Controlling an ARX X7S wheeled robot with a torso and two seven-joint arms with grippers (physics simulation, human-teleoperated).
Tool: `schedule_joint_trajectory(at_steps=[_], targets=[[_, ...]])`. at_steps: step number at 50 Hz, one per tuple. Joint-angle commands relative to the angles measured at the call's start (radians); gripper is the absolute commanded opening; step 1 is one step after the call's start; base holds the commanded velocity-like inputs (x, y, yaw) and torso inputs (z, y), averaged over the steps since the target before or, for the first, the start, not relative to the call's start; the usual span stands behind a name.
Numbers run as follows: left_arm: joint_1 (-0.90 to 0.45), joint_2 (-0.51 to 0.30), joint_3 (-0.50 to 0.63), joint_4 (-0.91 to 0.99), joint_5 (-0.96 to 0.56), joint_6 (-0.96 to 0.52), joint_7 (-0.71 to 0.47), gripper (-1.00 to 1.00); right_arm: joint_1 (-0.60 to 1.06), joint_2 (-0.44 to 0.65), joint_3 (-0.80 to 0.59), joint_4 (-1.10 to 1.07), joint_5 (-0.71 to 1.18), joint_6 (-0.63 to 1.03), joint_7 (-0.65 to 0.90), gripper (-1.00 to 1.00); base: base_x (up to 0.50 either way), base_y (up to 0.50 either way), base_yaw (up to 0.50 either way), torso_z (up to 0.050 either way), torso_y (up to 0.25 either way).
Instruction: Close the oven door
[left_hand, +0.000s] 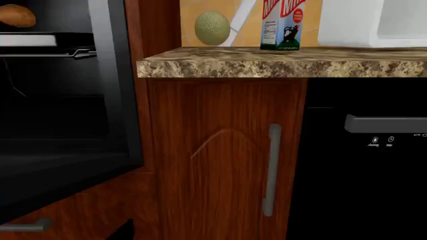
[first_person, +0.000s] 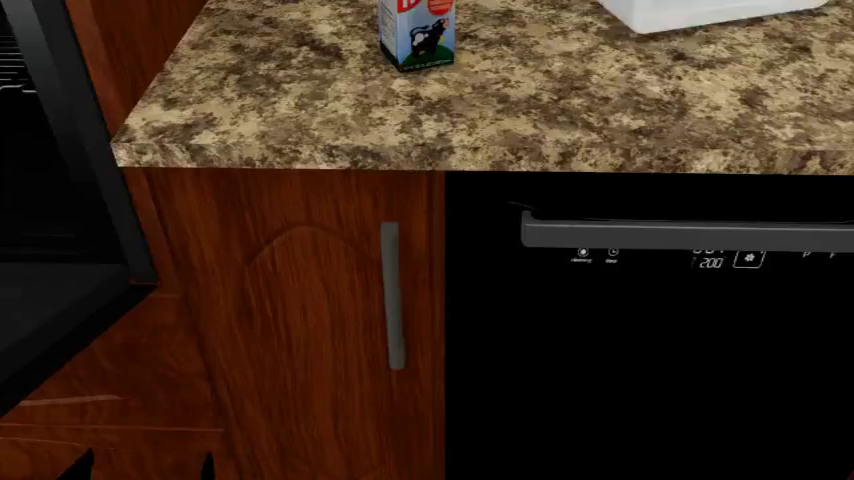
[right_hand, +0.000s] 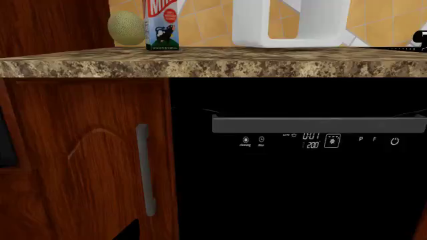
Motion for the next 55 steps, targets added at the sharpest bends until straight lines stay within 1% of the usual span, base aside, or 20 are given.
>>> schedule_joint_trajectory(at_steps=[1,2,15,18,21,25,55], targets=[[-0.006,-0.023,0.028,-0.018,-0.023,0.013,-0.027,1.00,0.003,0.016,-0.021,0.009,0.016,-0.007,0.021,1.00,0.00,0.00,0.00,0.000,0.000],[0.002,-0.027,0.034,0.005,-0.014,-0.003,-0.039,1.00,0.002,0.021,-0.028,0.007,0.016,-0.006,0.028,1.00,0.00,0.00,0.00,0.000,0.000],[-0.001,-0.056,0.068,-0.003,-0.044,0.002,-0.070,1.00,0.000,0.057,-0.079,0.004,0.010,-0.003,0.078,1.00,0.00,0.00,0.00,0.000,0.000],[-0.003,-0.059,0.071,-0.008,-0.047,0.008,-0.073,1.00,0.002,0.059,-0.080,0.007,0.018,-0.008,0.081,1.00,0.00,0.00,0.00,0.000,0.000],[-0.002,-0.063,0.073,0.003,-0.065,-0.002,-0.073,1.00,0.001,0.060,-0.071,-0.003,0.064,-0.002,0.070,1.00,0.00,0.00,0.00,0.000,0.000],[-0.008,-0.068,0.084,-0.008,-0.056,-0.006,-0.087,1.00,0.000,0.067,-0.079,-0.008,0.068,-0.001,0.077,1.00,0.00,0.00,0.00,0.000,0.000],[-0.002,-0.106,0.134,0.009,-0.082,-0.007,-0.119,1.00,0.004,0.100,-0.120,-0.004,0.098,-0.005,0.121,1.00,0.00,0.00,0.00,-0.050,0.000]])
